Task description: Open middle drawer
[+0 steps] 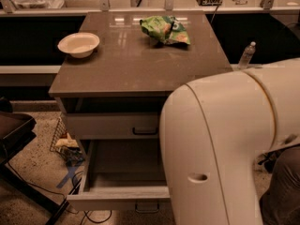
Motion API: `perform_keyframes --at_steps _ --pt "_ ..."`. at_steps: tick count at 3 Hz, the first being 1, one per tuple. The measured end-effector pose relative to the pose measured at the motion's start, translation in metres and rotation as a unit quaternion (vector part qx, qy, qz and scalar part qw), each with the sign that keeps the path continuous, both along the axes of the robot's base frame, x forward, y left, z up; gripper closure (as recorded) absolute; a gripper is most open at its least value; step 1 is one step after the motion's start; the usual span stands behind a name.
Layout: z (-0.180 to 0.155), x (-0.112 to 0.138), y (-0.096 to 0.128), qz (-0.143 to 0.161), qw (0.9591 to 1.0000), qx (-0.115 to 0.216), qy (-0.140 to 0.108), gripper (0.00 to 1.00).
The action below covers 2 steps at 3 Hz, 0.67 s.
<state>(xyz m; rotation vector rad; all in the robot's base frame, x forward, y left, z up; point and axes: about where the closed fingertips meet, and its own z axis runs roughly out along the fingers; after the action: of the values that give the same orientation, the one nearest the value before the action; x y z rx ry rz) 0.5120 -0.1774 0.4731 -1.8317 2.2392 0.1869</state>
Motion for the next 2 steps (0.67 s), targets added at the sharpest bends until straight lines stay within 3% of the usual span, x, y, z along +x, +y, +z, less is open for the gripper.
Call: perform_keyframes --at_steps 2 --pt "-0.09 -0.013 0.012 0.051 0.9976 0.046 0.005 1.0"
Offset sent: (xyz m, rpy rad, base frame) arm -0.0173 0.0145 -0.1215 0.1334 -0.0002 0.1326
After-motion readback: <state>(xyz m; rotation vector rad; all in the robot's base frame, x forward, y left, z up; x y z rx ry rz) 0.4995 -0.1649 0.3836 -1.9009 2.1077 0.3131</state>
